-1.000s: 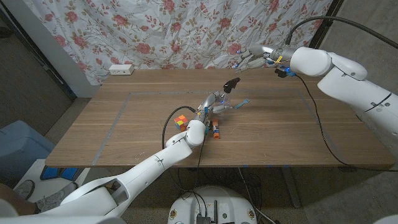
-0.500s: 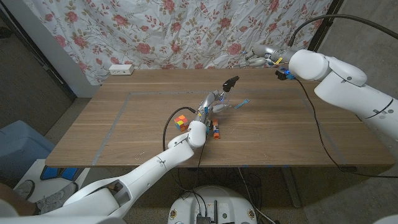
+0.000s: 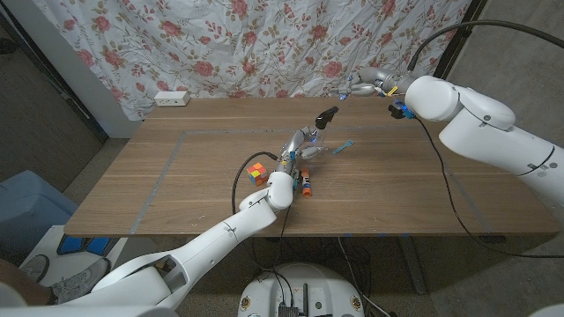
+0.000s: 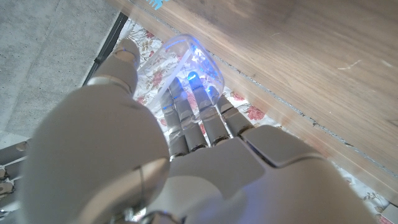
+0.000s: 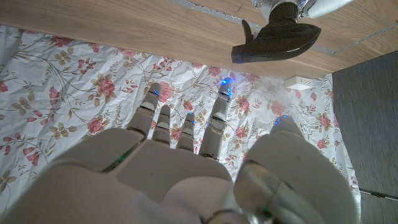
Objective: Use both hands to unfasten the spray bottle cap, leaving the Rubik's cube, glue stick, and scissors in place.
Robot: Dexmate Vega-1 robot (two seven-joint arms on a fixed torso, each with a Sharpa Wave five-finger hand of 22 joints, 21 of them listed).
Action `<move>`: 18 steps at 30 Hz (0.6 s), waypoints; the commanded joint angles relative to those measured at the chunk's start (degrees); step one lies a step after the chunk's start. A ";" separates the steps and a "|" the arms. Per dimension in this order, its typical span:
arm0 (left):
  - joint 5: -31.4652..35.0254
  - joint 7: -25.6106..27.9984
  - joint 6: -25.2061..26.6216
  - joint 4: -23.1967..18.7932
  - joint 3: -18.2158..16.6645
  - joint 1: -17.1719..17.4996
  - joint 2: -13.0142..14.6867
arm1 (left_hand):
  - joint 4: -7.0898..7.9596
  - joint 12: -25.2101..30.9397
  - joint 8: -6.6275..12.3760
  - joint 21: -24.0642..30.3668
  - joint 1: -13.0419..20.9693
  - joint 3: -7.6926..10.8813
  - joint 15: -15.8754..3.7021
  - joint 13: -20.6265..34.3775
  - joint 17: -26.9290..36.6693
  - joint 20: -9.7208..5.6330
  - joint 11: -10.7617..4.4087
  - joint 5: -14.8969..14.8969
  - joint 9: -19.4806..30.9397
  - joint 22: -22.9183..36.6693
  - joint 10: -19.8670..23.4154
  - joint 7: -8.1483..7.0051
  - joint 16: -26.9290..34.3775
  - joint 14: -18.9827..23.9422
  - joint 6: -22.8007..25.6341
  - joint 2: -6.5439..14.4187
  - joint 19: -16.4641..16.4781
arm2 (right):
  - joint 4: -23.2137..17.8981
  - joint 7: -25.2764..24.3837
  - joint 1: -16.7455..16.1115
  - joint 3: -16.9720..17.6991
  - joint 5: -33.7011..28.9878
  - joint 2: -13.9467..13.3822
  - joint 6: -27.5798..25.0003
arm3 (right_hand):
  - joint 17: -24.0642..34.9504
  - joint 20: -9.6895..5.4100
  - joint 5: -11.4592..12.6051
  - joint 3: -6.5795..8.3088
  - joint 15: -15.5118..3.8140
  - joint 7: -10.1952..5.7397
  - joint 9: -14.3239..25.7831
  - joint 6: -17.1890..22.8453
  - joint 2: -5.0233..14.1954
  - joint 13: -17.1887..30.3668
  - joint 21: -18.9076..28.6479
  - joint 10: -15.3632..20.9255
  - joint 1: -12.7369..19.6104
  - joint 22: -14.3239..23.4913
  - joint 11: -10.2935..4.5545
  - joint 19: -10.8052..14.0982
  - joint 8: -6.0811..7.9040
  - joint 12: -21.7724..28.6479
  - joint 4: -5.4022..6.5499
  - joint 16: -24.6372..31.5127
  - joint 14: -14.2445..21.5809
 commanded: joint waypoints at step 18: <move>-0.13 0.81 0.92 -0.41 -0.44 0.21 0.08 | 0.87 -0.17 0.26 -0.05 -4.18 1.42 -6.29 0.22 0.24 -2.23 -0.90 -0.24 -0.02 0.12 1.58 0.24 0.06 0.48 1.23 4.95 0.35 | -1.12 -0.05 3.54 -6.66 2.13 -0.12 -6.95 | 0.51 0.19 0.38 -1.59 0.56 0.36 0.20 -0.26 0.26 0.19 -0.22 -0.50 -5.41 0.02 0.74 -0.80 -1.38 -0.34 2.25 -0.50 -1.31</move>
